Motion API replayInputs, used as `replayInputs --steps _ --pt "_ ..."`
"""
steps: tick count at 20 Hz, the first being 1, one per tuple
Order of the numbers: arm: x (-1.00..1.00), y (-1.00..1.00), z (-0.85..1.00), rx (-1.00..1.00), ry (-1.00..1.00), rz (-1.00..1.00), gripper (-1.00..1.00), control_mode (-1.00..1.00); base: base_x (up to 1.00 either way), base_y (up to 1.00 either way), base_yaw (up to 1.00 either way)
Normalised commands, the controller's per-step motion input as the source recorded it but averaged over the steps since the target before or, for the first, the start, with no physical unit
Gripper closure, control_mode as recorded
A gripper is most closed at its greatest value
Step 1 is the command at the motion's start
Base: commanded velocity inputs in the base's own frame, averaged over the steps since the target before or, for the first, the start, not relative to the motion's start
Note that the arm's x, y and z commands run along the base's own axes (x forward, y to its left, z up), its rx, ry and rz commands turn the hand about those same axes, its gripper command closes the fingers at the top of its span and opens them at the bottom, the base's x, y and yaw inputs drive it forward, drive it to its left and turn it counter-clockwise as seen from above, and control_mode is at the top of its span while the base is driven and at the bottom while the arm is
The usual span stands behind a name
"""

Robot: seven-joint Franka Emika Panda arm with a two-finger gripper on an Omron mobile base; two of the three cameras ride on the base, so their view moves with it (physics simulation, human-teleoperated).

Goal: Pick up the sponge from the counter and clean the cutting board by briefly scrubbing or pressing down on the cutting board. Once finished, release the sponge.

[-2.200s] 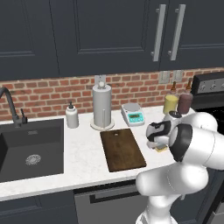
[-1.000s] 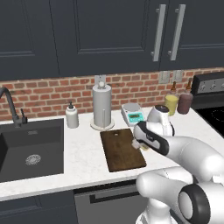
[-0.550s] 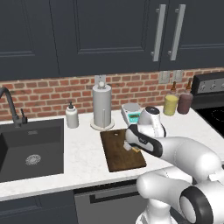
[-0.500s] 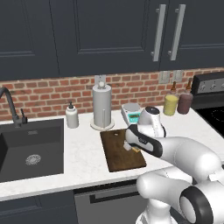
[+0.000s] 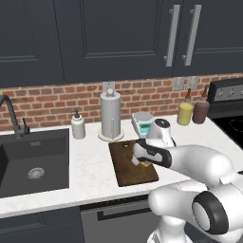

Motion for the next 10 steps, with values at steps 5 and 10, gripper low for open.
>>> replayInputs --steps 5,10 --pt "0.26 0.07 -0.59 0.0 0.0 0.0 1.0 -1.0 0.0 0.0 0.0" --pt "0.11 0.01 -0.26 0.0 0.01 0.0 1.0 -1.0 0.0 0.0 0.0"
